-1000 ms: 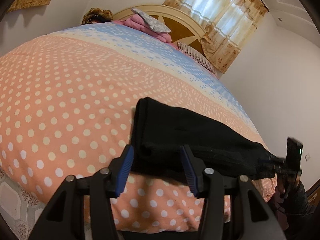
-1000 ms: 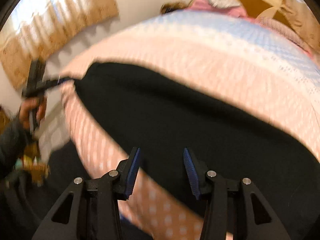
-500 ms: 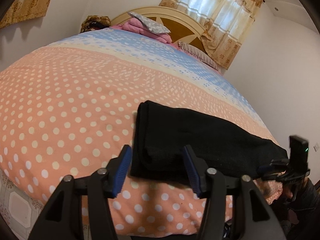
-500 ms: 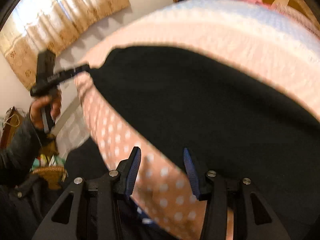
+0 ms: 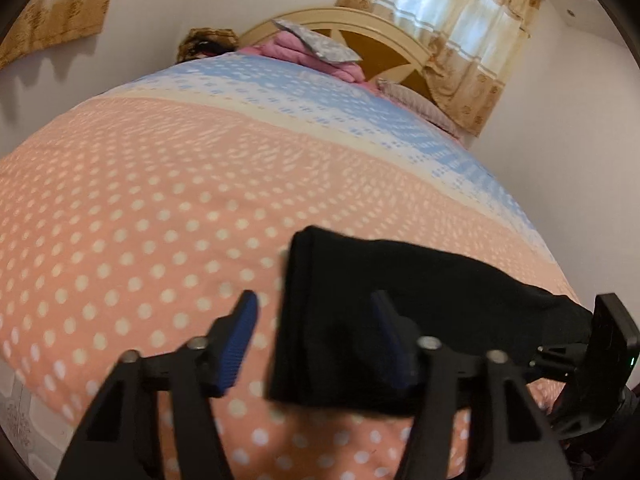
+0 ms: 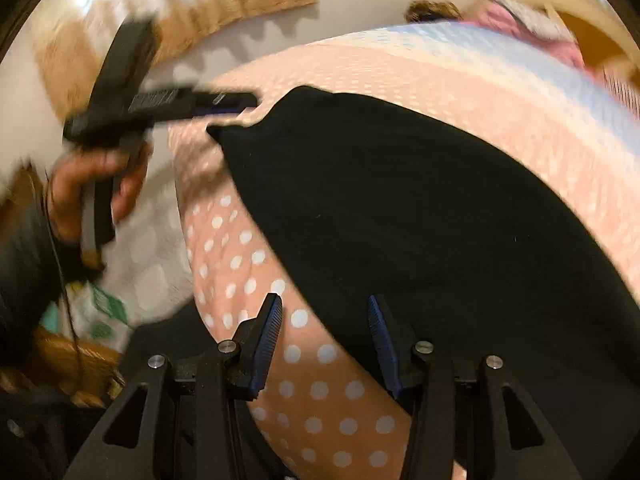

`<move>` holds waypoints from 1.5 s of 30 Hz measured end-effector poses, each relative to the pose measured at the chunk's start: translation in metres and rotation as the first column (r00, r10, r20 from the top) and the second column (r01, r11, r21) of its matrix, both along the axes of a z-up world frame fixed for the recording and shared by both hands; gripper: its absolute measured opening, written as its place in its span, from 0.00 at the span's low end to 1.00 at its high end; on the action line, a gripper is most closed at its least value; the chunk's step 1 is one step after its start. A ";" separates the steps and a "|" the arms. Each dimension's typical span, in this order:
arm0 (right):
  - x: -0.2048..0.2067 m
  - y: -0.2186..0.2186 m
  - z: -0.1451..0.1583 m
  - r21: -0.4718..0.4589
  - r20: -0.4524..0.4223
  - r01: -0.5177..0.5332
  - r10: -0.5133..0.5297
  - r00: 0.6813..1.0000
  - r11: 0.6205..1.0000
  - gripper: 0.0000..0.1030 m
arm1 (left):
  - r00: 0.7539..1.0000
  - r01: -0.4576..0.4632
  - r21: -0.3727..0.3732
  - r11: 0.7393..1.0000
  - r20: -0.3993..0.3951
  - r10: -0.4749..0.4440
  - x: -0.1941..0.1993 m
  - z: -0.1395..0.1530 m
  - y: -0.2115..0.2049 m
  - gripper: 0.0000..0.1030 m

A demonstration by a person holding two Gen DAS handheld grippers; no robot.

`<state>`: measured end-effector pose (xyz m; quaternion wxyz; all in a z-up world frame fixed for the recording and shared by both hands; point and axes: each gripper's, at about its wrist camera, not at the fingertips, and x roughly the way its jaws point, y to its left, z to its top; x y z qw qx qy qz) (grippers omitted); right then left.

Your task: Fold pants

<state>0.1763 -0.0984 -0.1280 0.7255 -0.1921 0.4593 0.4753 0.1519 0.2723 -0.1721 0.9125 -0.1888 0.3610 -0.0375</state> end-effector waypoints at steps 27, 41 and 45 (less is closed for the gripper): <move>-0.012 0.019 0.000 0.142 -0.074 0.006 0.005 0.997 0.990 0.46 | 0.996 0.038 -0.025 0.999 -0.075 -0.039 0.044 -0.004 0.006 0.09; 0.004 -0.390 0.046 0.285 -0.198 0.831 -0.819 0.538 0.477 0.46 | 0.930 0.366 0.039 0.930 0.016 -0.367 0.015 0.033 -0.144 0.10; -0.012 -0.497 0.050 0.270 -0.218 0.946 -0.946 0.240 0.178 0.46 | 0.843 0.538 0.034 0.842 -0.002 -0.538 0.023 0.022 -0.225 0.10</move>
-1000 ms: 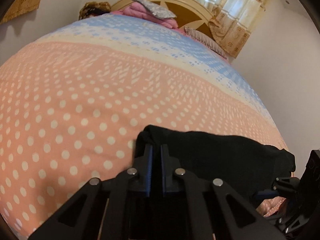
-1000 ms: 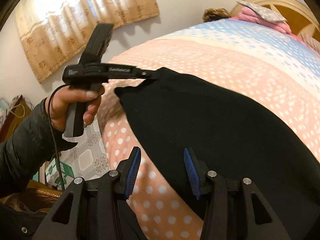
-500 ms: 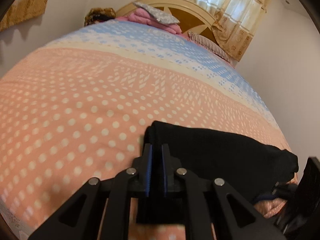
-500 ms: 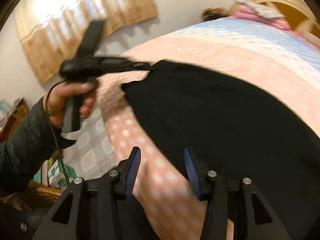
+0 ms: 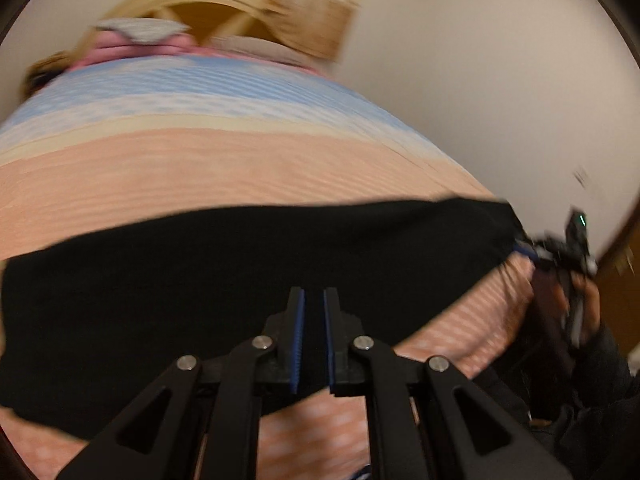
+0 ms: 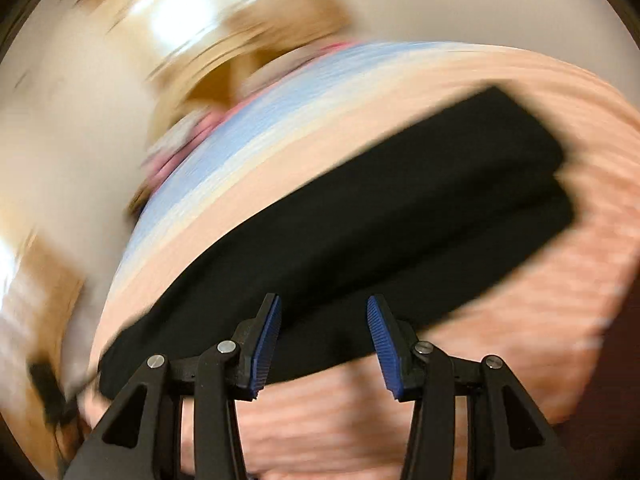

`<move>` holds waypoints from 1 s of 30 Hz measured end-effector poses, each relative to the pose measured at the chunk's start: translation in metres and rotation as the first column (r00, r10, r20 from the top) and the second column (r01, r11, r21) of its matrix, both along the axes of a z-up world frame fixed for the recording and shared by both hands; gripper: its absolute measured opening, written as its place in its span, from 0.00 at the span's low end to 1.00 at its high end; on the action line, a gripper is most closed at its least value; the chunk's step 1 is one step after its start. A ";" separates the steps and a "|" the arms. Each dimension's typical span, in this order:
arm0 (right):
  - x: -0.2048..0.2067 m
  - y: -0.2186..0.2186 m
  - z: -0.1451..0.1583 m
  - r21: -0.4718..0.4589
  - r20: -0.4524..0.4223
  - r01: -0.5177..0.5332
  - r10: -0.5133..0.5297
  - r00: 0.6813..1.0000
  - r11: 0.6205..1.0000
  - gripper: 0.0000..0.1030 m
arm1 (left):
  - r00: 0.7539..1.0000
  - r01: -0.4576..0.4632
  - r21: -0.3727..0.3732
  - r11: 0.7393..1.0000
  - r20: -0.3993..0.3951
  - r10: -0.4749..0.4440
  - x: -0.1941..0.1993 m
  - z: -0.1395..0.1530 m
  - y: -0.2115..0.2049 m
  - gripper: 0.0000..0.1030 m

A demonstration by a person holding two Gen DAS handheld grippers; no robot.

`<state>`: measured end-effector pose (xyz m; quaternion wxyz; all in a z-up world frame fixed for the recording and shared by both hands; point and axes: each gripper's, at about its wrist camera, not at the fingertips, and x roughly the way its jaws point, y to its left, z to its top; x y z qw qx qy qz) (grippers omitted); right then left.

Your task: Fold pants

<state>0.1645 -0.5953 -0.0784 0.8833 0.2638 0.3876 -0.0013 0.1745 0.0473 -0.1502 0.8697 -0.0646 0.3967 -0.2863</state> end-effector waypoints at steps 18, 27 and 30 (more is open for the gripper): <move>0.062 -0.140 0.019 -0.014 -0.023 0.045 -0.045 0.999 0.999 0.03 | 0.992 0.008 0.025 1.000 -0.127 -0.005 0.008 -0.042 -0.041 0.10; 0.012 -0.144 0.062 -0.016 0.122 -0.004 0.006 0.993 1.000 0.03 | 0.991 0.021 -0.004 1.000 -0.130 -0.022 0.007 -0.043 -0.031 0.10; 0.011 -0.159 0.037 -0.028 0.039 0.039 -0.038 0.999 0.999 0.03 | 0.991 0.020 -0.015 1.000 -0.135 -0.022 0.006 -0.043 -0.025 0.10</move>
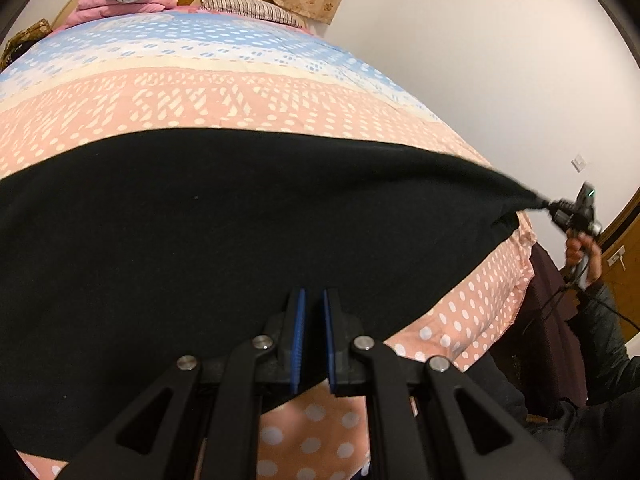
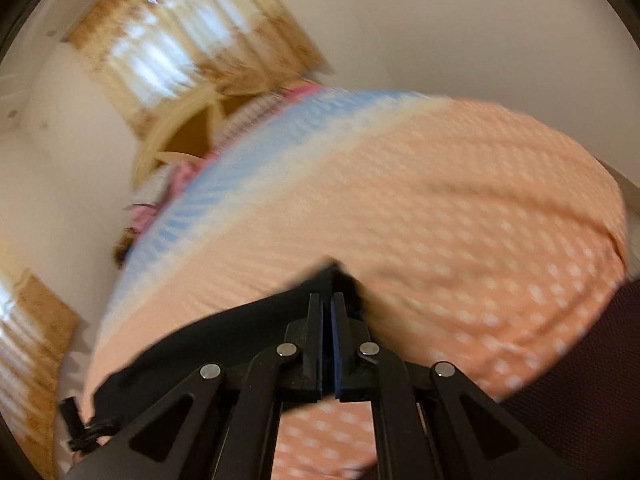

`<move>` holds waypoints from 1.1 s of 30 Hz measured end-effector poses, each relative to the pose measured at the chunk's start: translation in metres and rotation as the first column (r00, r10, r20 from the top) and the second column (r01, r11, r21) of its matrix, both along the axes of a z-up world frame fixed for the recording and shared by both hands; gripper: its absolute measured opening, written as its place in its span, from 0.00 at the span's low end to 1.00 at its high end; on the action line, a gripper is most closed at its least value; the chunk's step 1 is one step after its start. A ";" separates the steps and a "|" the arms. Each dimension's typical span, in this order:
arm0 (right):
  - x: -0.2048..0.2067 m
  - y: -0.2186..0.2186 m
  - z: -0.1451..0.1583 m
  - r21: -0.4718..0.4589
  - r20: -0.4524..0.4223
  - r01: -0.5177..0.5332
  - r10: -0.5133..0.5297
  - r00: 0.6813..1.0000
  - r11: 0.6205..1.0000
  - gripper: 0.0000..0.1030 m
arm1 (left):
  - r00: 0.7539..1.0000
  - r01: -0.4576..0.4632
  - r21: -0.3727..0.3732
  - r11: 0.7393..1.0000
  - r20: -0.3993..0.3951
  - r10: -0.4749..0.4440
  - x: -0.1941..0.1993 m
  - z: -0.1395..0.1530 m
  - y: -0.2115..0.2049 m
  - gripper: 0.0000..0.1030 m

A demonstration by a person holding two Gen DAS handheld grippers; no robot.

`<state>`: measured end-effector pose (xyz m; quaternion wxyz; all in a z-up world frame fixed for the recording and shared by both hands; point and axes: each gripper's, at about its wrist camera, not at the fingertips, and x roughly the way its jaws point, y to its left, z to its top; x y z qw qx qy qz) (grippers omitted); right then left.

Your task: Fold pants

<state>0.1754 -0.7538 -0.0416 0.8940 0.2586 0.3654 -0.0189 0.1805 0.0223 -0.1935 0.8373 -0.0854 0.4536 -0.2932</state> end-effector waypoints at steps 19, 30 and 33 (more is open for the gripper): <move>-0.001 -0.021 -0.023 -0.124 -0.091 0.232 -0.243 0.966 0.965 0.04 | 0.962 0.244 0.124 0.962 0.091 -0.256 -0.017 0.009 -0.066 0.10; 0.012 0.204 0.011 -0.456 -0.075 -0.418 0.434 0.898 0.786 0.60 | 0.945 0.274 0.133 0.952 0.145 -0.293 -0.011 0.024 -0.086 0.28; 0.021 0.250 -0.010 -0.461 -0.146 -0.544 0.545 0.826 0.701 0.57 | 0.949 0.267 0.140 0.953 0.136 -0.286 -0.007 0.020 -0.085 0.31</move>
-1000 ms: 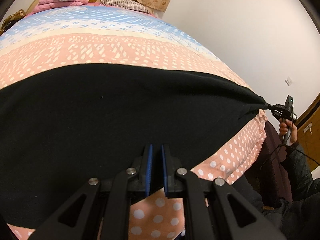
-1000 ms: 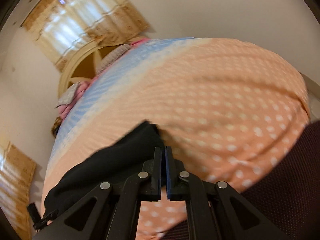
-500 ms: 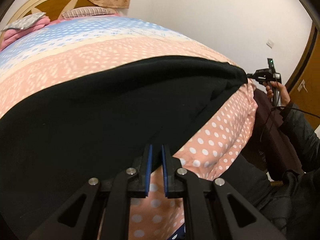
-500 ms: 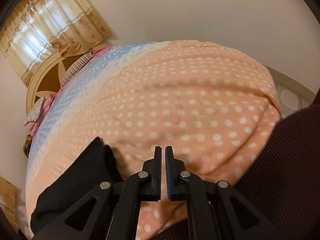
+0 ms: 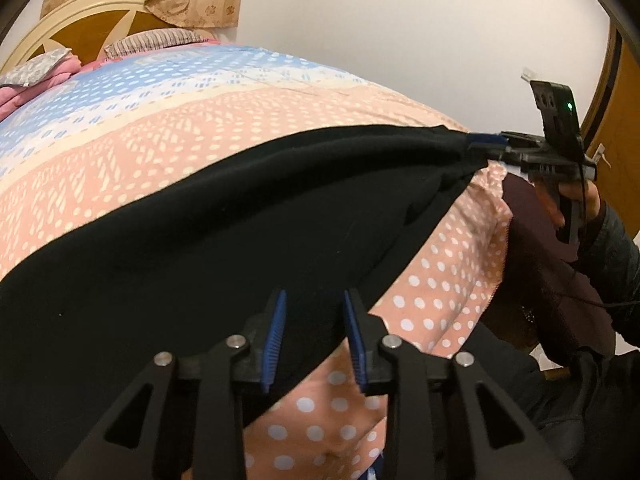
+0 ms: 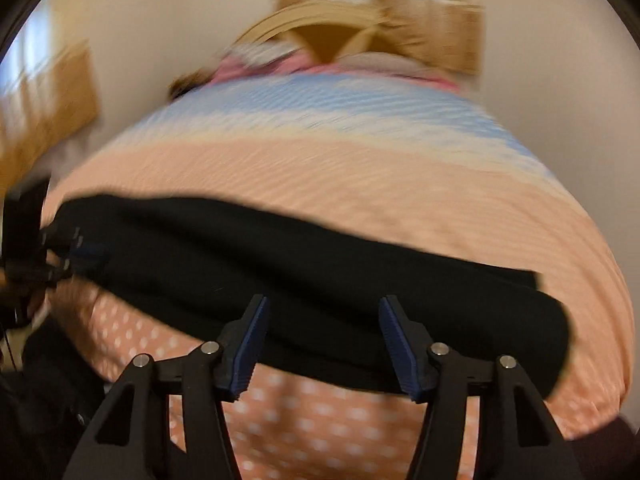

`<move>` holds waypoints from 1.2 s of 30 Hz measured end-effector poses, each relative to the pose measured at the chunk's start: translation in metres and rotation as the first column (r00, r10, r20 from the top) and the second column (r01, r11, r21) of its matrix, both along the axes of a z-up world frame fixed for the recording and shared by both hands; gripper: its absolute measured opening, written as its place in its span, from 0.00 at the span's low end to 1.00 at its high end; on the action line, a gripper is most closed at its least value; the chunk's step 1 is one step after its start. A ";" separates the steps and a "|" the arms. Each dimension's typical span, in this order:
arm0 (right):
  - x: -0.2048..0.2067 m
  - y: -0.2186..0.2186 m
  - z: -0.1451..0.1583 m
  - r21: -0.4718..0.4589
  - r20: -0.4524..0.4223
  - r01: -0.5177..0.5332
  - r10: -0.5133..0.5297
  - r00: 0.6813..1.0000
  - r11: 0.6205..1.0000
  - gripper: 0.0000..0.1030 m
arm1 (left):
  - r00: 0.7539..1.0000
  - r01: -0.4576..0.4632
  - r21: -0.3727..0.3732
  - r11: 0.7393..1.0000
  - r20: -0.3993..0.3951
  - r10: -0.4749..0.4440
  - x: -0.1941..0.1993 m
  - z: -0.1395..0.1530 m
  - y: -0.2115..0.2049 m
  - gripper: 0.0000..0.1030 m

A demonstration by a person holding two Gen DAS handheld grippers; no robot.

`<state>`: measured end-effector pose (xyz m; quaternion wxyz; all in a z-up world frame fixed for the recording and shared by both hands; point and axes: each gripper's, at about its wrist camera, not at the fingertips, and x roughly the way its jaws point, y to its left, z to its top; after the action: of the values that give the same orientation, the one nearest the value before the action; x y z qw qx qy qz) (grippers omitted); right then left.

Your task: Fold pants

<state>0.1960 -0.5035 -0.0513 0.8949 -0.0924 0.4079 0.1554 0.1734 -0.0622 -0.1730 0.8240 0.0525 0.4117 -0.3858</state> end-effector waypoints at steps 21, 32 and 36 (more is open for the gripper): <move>-0.022 0.066 -0.053 -0.159 -0.124 -0.211 0.193 0.973 0.964 0.02 | 0.997 -0.040 -0.078 0.996 -0.076 0.034 0.001 -0.003 0.024 0.31; -0.020 0.071 -0.023 0.000 -0.064 -0.254 0.253 0.965 0.967 0.25 | 0.997 0.033 -0.070 0.997 -0.072 -0.038 -0.007 -0.005 0.009 0.47; -0.032 0.116 -0.024 0.019 -0.047 -0.348 0.348 0.936 0.937 0.64 | 0.998 0.011 -0.075 0.997 -0.067 -0.016 -0.010 -0.002 0.018 0.47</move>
<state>0.1641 -0.3875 -0.0756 0.8434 -0.1546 0.4065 0.3155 0.1639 -0.0444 -0.1747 0.8084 0.0115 0.4241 -0.4080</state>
